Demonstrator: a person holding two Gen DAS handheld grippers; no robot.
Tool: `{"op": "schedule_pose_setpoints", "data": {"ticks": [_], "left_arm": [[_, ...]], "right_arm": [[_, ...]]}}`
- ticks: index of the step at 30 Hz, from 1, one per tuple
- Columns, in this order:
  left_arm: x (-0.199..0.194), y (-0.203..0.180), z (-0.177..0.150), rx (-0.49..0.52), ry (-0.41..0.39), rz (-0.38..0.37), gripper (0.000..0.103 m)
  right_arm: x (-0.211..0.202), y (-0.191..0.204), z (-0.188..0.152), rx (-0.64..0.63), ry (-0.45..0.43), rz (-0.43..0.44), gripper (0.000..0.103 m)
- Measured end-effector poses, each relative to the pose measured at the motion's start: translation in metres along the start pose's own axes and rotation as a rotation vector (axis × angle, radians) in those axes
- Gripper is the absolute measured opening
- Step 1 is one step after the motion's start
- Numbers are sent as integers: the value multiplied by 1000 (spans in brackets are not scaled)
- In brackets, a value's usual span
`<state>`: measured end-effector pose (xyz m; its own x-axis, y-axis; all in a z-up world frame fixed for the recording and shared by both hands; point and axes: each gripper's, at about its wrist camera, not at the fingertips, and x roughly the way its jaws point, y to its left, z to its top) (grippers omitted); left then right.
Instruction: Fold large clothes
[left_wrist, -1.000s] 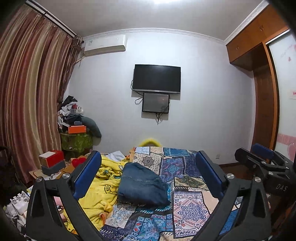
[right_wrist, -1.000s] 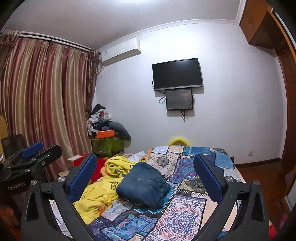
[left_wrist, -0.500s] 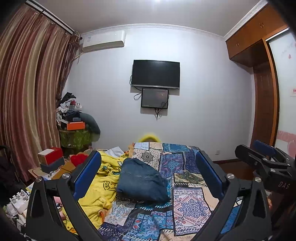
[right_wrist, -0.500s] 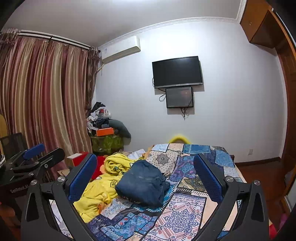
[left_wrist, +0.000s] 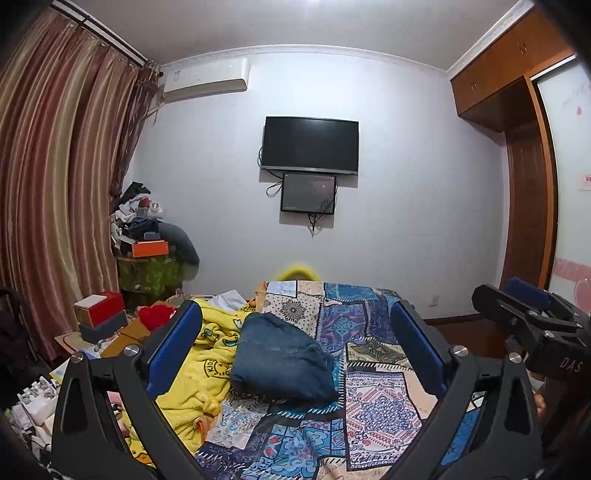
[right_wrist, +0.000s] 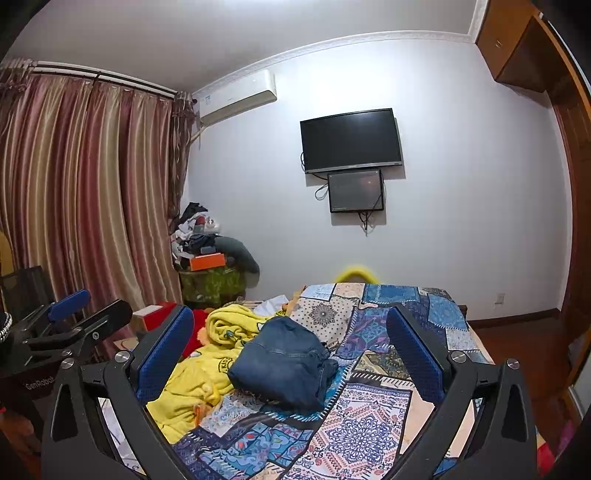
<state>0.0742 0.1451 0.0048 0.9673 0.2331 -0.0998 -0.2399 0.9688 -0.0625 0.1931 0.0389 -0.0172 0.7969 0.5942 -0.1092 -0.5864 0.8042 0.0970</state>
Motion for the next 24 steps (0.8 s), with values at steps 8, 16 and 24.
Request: {"op": "schedule_pose_setpoints", "data": {"ticks": [8, 16, 24], "left_arm": [[2, 3, 0, -15, 6, -5, 102], [5, 2, 1, -18, 17, -21, 102], [7, 4, 1, -25, 28, -54, 102]], "right_arm": [[-2, -2, -1, 9, -2, -5, 103], [-1, -2, -1, 11, 3, -10, 103], [0, -1, -1, 14, 7, -17, 103]]}}
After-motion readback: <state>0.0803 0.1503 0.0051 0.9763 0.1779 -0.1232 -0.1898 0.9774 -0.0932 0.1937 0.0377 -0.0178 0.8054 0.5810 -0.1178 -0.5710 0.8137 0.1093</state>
